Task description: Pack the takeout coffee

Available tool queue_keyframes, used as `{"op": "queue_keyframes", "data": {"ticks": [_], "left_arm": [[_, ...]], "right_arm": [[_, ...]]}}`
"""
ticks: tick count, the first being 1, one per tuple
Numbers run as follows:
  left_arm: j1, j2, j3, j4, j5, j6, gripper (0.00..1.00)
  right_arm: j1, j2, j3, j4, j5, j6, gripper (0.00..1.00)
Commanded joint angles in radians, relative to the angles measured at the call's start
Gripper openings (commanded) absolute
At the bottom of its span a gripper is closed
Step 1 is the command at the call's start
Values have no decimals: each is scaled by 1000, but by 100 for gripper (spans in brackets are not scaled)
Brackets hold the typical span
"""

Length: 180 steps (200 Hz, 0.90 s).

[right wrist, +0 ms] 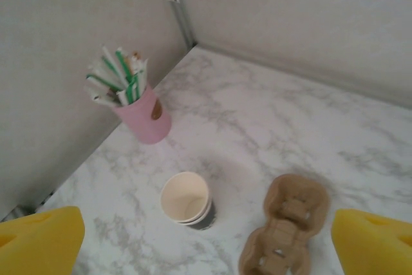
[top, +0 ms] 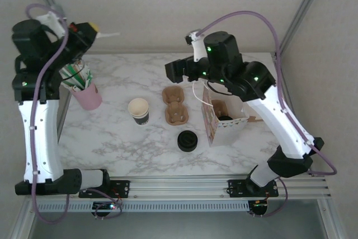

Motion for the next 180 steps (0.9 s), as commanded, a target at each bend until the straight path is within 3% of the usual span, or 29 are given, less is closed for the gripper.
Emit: {"op": "queue_keyframes", "data": {"ticks": [1,60,103,146,180], "left_arm": [[-130,60,63,62,-38,-20,0],[-449,253,319,-9,-89,13,0],[-614,388,492,-98,-63,25,0],[-735,404,485,-187,-74,48,0],[-791,398,421,-183,-54,45,0]], "right_arm": [[-15,-28,45,-78,130,-34,99],[-96,-142,68,-268,308,-3,99],[-175,-252,30,-373,509,33,99],[-207,-320,-18,-433,616,66,99],[-249,-329,-50,-455,592,85,99]]}}
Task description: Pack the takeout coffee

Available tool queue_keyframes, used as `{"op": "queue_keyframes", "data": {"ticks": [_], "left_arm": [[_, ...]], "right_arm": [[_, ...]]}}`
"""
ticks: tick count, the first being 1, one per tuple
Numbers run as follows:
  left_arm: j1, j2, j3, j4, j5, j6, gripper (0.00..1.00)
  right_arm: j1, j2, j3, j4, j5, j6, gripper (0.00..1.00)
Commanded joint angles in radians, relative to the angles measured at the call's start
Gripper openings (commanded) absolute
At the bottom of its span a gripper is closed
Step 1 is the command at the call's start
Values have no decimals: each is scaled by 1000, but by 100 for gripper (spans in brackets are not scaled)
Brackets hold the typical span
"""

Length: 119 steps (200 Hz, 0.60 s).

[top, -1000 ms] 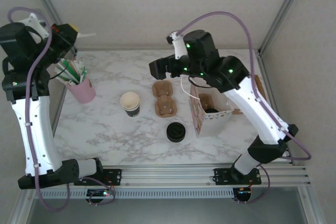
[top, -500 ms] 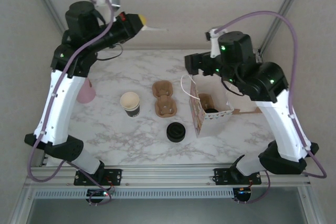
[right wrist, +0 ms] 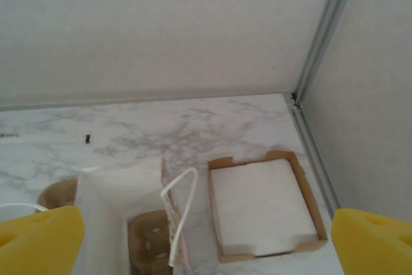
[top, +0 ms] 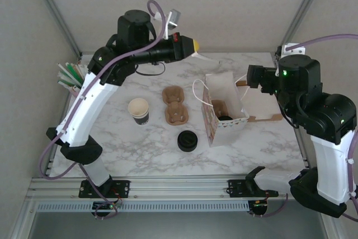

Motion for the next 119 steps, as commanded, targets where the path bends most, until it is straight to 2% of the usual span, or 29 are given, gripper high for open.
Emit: {"op": "queue_keyframes", "data": {"ticks": [1,34,63,119], "left_arm": [[-34,-10,-24,-26,14,18,0],[-81,28,-29,-70,14,46,0],[-90,72,-34,-94,-13,65,0],[-104,252,57,-127,-110,100,0]], "right_arm": [[-31,12,-29,-37,25,35,99],[-126,26,-72,-41,-106,42,99],[-225,32,-129,-19,-248,44,99],[-418,31,-226,46,-480,48,99]]}}
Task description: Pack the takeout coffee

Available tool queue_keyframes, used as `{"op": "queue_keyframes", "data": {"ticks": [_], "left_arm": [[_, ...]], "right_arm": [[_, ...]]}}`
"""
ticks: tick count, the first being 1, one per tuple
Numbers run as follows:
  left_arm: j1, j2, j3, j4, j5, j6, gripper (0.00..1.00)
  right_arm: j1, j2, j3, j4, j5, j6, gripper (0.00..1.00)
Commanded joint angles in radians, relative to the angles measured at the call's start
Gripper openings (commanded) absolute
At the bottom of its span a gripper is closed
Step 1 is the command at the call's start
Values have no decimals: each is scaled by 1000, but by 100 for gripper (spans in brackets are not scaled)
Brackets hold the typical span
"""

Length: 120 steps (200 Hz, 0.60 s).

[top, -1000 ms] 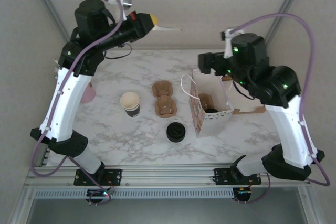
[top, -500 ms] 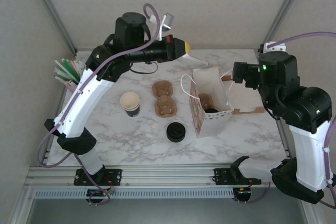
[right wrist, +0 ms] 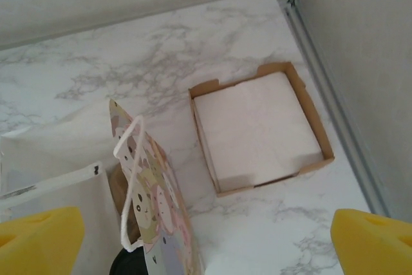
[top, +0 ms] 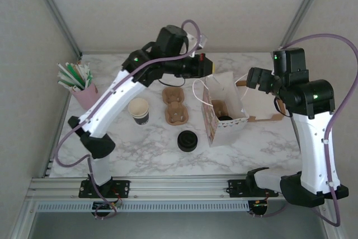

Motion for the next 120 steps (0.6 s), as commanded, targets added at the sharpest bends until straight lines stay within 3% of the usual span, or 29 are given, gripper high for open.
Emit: {"op": "queue_keyframes", "data": {"ticks": [1,45,77,120], "left_arm": [[-14,78,61,-38,-60,34,0],[-21,227,167,-25,-52,27,0],[-23,269,223,-1,-36,15,38],[-20,239,224,40,-22,19,58]], "right_arm": [[-51,-4,-37,54,-133,11,99],[-159,-2,-123,104,-242,31,99],[-207,-4,-151,128,-295,43,99],[-225,29,-108,117,-311,63,99]]}}
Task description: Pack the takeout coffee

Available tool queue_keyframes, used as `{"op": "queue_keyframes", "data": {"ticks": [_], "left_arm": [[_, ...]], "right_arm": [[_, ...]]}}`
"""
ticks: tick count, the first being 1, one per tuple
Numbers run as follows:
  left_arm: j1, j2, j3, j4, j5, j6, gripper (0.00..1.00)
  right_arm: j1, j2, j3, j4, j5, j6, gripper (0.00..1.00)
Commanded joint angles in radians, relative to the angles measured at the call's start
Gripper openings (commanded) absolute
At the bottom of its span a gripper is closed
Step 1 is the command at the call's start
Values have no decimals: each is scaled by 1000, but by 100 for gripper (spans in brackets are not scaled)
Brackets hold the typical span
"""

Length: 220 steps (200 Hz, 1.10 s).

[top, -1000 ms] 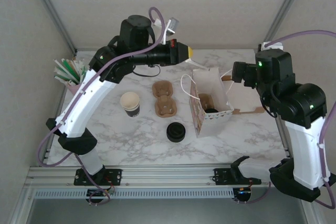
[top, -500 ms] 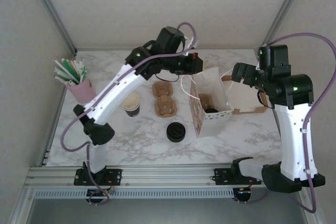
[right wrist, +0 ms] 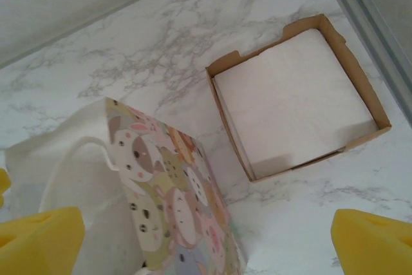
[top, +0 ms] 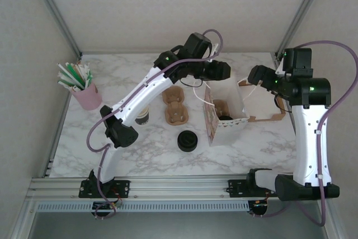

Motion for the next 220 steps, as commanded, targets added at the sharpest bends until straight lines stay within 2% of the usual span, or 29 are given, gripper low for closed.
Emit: {"op": "queue_keyframes", "data": {"ticks": [1,37,71,92,124,157,173,220], "left_arm": [[-6,-34,33,44,9,3,59],[15,-94,33,60,-31,25,77],[49,-155,17,69,-72,59,91],[86,-205,-53,89,-88,78,99],[179,-309,-283,210,-34,72,100],[274,-365,-512,340,39,56,100],[320,-376,-617,413,79,34,100],[352,-338,-780,536,124,26,100]], "right_arm": [[-9,27,37,9,-32,29,99],[-33,73,76,-17,10,88,99],[-135,96,74,-8,-17,118,99],[-190,107,57,17,-49,123,99],[-204,149,-7,64,-82,67,98],[-204,220,-92,106,-26,28,84],[-204,255,-133,132,0,18,80],[-204,374,-198,201,-17,4,78]]}}
